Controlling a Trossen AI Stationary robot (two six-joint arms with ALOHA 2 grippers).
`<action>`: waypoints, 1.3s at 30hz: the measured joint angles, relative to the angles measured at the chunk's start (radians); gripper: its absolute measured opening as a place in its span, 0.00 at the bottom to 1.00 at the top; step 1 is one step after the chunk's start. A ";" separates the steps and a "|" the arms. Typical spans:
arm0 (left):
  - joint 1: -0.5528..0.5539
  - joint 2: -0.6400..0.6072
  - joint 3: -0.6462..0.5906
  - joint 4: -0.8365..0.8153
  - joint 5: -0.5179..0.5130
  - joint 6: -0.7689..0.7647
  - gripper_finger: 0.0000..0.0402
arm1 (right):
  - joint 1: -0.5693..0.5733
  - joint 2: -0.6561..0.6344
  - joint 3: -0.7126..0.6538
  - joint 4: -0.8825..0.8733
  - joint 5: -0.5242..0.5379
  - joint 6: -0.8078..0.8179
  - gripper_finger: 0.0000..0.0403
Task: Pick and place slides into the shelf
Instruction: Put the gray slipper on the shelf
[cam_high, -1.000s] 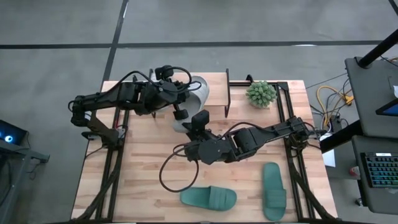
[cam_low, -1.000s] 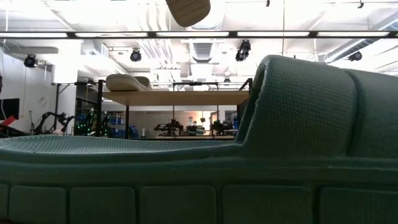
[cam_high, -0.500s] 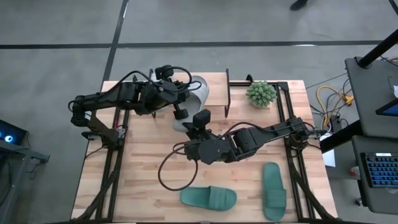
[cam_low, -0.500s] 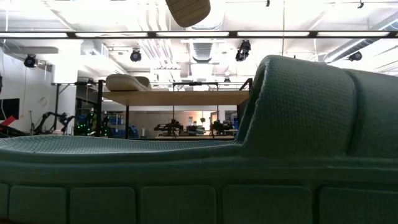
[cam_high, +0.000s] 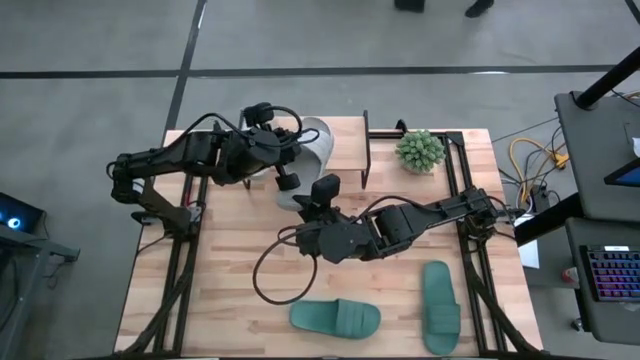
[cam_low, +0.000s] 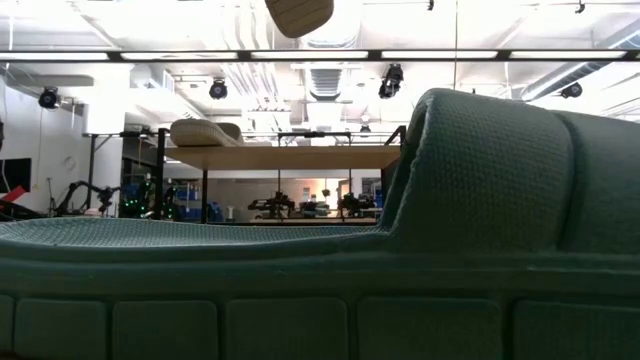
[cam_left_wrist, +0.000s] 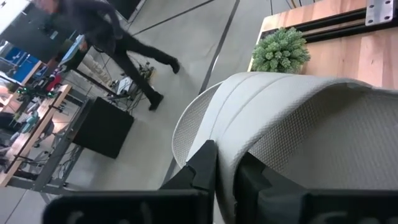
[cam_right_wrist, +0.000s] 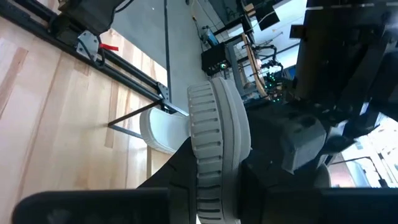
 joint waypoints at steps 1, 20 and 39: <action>0.000 -0.003 0.000 -0.003 0.000 0.002 0.05 | 0.000 0.000 0.000 0.000 0.000 0.000 0.15; 0.000 -0.013 0.000 -0.002 -0.131 0.036 0.40 | -0.004 0.000 -0.002 -0.009 0.023 0.002 0.15; 0.003 -0.105 -0.002 -0.015 -0.119 0.051 0.41 | -0.010 -0.002 -0.002 -0.008 0.059 0.008 0.15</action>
